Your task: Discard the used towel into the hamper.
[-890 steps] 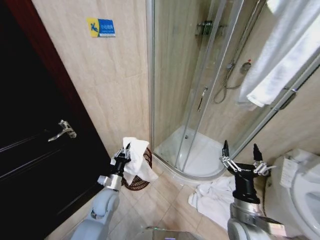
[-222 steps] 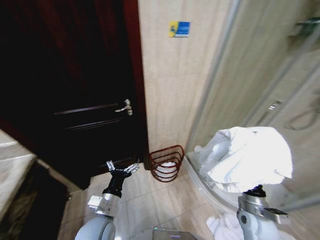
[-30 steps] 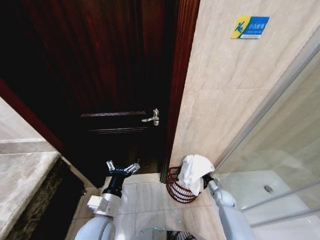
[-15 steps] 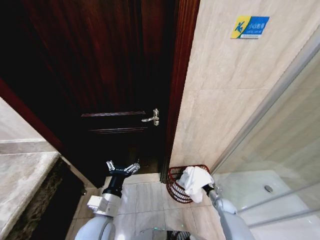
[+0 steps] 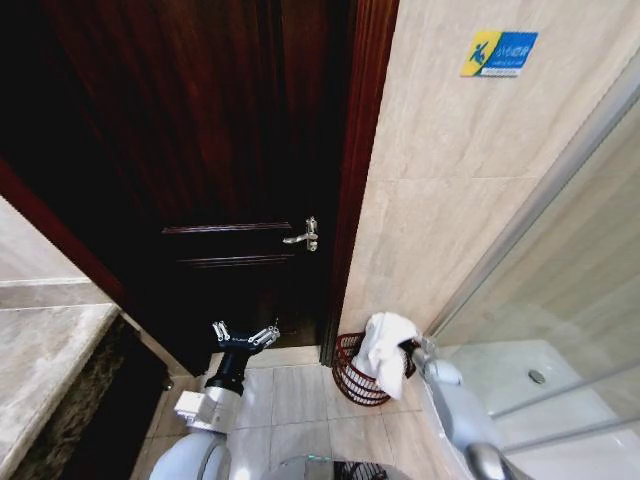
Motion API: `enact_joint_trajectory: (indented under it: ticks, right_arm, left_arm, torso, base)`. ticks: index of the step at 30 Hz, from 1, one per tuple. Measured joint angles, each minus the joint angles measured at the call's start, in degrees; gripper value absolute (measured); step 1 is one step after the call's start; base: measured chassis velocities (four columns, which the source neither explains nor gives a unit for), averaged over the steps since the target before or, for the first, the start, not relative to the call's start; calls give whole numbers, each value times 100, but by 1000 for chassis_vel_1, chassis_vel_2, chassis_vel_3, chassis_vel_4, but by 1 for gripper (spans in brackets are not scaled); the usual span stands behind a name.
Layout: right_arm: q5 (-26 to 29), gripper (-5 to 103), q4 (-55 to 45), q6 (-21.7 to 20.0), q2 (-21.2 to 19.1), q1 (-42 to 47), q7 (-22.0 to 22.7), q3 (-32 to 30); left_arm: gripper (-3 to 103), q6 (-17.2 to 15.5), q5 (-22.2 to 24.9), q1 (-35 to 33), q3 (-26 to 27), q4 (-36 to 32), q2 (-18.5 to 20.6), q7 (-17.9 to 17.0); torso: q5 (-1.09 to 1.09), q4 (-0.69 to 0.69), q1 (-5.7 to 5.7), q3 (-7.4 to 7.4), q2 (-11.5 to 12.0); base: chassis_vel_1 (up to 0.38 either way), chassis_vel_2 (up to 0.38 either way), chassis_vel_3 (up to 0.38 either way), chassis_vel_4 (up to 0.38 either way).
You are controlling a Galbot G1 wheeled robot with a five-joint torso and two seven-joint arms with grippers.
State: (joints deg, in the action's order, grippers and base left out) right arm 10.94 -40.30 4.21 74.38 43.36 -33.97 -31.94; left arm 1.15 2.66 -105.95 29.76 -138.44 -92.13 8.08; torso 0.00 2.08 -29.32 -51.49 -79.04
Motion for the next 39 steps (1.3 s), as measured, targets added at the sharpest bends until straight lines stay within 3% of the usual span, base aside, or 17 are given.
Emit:
enact_joint_trajectory:
  ticks: [9, 16, 20, 23, 25, 29, 35, 39]
  right_arm:
    - [-88, 11, 448, 236, 11, -23, -70, -81]
    - [-209, 11, 194, 355, 20, 647, -186, -82]
    - [-547, 11, 285, 381, -31, 841, -354, -110]
    - [-730, 11, 383, 220, -122, 831, -499, -86]
    - [-832, 11, 536, -113, -208, 671, -619, 24]
    - [-1072, 11, 968, -214, -287, 259, -731, 250]
    - [-1318, 11, 1409, -130, -287, -187, -720, 445]
    - [-1687, 11, 1560, 69, -341, -328, -324, 509]
  left_arm:
    - [100, 0, 0, 0, 0, 0, -1, 0]
    - [100, 0, 0, 0, 0, 0, -1, 0]
    - [100, 0, 0, 0, 0, 0, -1, 0]
    - [100, 0, 0, 0, 0, 0, -1, 0]
    - [100, 0, 0, 0, 0, 0, 0, 0]
    - [100, 0, 0, 0, 0, 0, -1, 0]
    - [100, 0, 0, 0, 0, 0, 0, 0]
    - [100, 0, 0, 0, 0, 0, -1, 0]
  torso:
    - [-1, 10, 0, 2, 0]
    - [0, 6, 0, 2, 0]
    - [0, 4, 1, 2, 0]
    - [-1, 4, 1, 2, 0]
    - [-2, 4, 1, 2, 0]
    - [0, 7, 0, 2, 0]
    - [1, 5, 0, 1, 0]
    - [-2, 5, 0, 1, 0]
  base:
    - [0, -6, -18, -5]
    - [0, 0, 0, 0]
    - [0, 0, 0, 0]
    - [0, 0, 0, 0]
    - [0, 0, 0, 0]
    - [0, 0, 0, 0]
    - [0, 0, 0, 0]
    - [0, 0, 0, 0]
